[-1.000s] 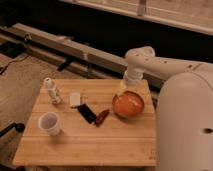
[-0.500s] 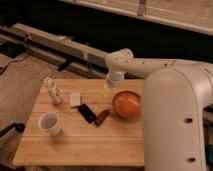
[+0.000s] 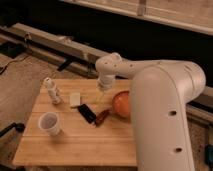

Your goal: Push the eraser across the table

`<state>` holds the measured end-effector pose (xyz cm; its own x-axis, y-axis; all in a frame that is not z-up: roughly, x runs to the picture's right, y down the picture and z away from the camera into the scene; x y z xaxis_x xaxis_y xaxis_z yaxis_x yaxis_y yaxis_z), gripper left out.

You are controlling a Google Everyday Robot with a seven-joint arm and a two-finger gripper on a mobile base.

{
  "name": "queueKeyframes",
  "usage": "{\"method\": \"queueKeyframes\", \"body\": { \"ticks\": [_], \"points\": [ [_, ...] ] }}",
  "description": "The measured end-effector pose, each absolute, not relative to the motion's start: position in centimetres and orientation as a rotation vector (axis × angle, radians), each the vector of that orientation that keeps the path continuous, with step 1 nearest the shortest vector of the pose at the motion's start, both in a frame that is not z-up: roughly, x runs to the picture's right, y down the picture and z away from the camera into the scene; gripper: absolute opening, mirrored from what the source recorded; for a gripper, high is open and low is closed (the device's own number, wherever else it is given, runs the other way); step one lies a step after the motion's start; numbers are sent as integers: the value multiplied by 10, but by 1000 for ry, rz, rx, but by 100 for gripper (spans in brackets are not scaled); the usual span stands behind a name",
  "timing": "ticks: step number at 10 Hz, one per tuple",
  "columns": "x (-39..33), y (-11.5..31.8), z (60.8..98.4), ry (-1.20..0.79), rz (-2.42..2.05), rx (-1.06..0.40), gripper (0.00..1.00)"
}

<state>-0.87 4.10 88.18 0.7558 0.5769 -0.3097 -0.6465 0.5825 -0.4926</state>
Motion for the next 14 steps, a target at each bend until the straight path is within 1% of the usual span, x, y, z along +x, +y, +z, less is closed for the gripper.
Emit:
{"method": "queueKeyframes", "body": {
  "ticks": [4, 9, 14],
  "points": [
    [-29, 52, 901, 118, 683, -592, 80],
    [-46, 68, 929, 162, 658, -470, 80],
    [-51, 79, 937, 168, 616, -412, 80]
  ]
}}
